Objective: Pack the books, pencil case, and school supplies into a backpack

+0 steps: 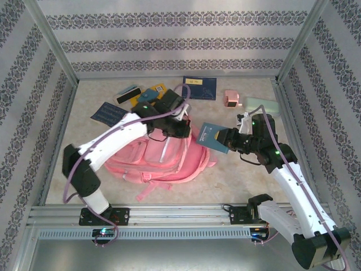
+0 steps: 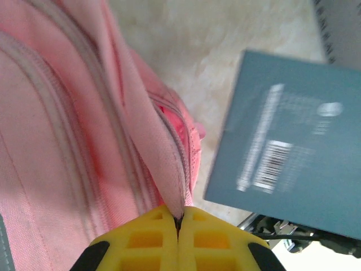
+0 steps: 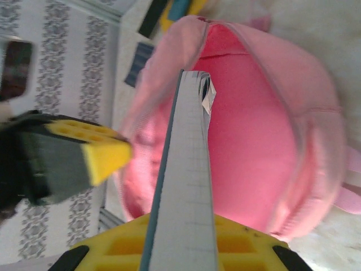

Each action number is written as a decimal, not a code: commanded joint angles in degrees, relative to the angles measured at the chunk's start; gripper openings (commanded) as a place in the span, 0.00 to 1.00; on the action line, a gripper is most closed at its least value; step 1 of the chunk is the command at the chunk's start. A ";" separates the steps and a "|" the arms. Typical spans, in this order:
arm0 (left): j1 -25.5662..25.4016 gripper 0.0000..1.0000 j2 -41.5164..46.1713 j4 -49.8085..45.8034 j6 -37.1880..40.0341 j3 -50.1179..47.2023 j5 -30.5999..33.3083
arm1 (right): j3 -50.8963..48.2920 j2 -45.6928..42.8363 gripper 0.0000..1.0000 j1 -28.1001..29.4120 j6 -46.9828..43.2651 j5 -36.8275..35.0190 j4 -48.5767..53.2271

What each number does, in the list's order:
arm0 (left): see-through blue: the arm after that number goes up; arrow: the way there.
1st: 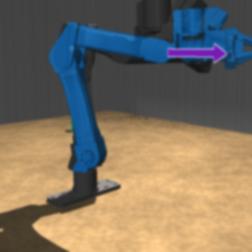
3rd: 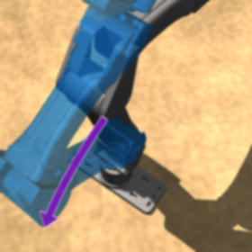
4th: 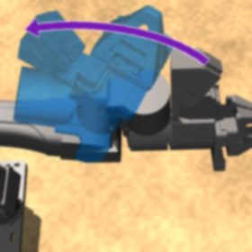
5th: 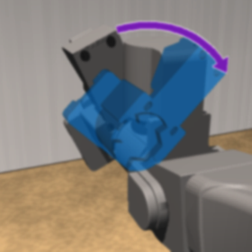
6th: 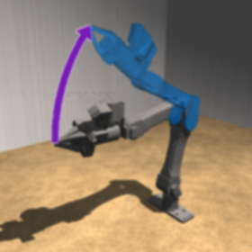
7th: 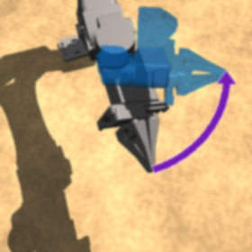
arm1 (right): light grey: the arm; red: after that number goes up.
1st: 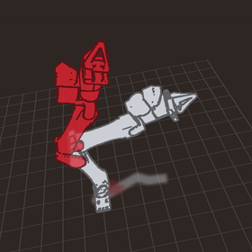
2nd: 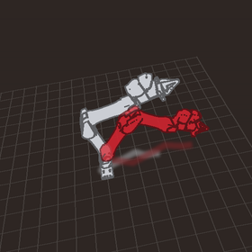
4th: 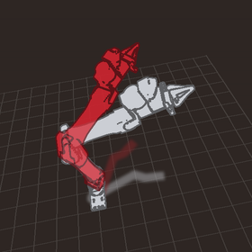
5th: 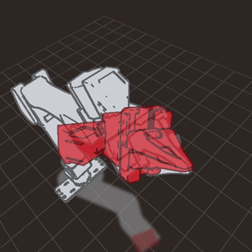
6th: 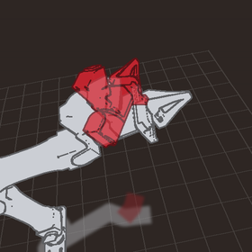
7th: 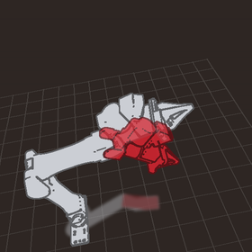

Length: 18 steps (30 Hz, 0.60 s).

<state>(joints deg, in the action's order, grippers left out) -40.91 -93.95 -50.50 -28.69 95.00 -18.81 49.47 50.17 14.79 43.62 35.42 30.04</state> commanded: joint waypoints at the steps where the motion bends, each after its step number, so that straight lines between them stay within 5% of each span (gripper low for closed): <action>1: 2.06 0.00 6.70 -5.85 2.30 3.60 3.73 | -0.07 -0.13 0.00 1.70 1.74 5.02 -5.83; 7: 5.42 0.00 14.24 -6.93 5.12 4.64 4.83 | -2.83 2.99 0.00 3.42 1.62 2.90 -5.06; 18: 6.09 0.00 9.50 -9.44 5.12 12.35 -7.01 | -2.85 8.82 0.00 12.10 3.25 4.48 -13.07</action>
<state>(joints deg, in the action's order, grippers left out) -35.16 -83.83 -61.89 -24.40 103.42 -20.64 46.19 59.33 25.93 45.36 37.56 24.05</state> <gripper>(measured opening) 0.052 0.190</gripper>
